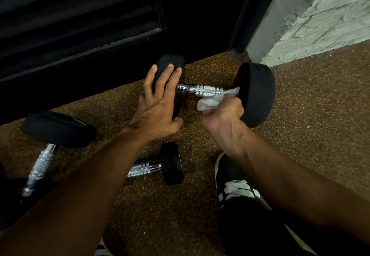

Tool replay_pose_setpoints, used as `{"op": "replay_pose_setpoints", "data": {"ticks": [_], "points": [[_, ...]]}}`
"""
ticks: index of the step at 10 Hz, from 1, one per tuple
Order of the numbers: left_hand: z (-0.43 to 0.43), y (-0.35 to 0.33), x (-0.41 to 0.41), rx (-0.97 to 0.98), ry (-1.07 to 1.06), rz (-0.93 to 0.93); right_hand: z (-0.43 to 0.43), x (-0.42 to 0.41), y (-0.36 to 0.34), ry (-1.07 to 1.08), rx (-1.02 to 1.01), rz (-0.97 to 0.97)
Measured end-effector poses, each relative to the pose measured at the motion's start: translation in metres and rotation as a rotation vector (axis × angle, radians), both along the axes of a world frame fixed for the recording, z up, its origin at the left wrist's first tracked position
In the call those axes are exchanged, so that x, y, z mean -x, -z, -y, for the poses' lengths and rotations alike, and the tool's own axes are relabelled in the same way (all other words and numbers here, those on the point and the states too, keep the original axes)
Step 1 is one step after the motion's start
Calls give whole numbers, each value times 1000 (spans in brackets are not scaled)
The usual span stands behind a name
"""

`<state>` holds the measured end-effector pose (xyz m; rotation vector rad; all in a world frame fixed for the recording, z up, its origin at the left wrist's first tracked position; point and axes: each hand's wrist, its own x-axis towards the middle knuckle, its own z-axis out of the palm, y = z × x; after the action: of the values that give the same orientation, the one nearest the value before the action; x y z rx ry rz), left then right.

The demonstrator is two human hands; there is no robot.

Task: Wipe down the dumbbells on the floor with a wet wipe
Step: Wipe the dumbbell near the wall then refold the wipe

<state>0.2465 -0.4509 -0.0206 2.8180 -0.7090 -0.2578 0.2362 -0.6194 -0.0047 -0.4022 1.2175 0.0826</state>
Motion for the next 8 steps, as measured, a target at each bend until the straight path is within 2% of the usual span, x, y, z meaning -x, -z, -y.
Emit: {"op": "replay_pose_setpoints", "data": {"ticks": [1, 2, 3, 8], "points": [[1, -1, 0, -8, -7, -10, -2, 0, 25, 2, -11, 110], [2, -3, 0, -11, -16, -23, -8, 5, 29, 136, -114, 89], [1, -1, -1, 8, -11, -14, -29, 2, 11, 29, -147, 85], [0, -4, 2, -30, -19, -43, -29, 5, 18, -29, -192, 70]]}}
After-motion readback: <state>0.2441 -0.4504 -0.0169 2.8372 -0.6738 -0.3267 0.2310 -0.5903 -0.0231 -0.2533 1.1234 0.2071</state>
